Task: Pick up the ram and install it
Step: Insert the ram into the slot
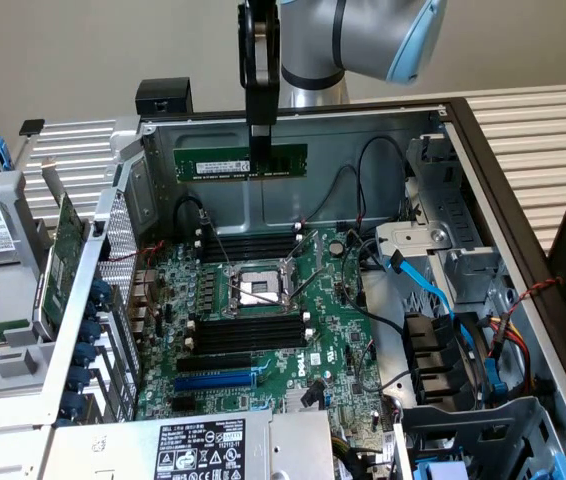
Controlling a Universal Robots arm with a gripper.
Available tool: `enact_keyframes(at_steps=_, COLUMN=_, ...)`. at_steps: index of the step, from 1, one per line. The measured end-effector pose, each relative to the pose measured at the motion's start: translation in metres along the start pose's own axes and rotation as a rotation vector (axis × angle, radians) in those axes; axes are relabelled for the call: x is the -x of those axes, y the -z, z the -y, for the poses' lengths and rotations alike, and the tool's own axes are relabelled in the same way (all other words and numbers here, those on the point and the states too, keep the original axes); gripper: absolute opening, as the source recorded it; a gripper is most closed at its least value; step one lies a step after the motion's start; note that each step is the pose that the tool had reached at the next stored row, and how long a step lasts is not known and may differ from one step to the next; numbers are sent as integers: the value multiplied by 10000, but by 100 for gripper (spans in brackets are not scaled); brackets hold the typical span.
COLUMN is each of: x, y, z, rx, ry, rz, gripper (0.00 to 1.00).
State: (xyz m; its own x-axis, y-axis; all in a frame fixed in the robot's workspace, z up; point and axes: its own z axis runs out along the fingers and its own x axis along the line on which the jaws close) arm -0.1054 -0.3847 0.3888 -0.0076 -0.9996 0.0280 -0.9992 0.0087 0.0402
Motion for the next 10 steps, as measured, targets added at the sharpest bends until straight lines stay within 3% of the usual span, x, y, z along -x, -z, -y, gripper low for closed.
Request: enact_keyframes(at_steps=10, x=-2, y=-33, z=-16, rx=-1, ry=0, rz=1, gripper=12)
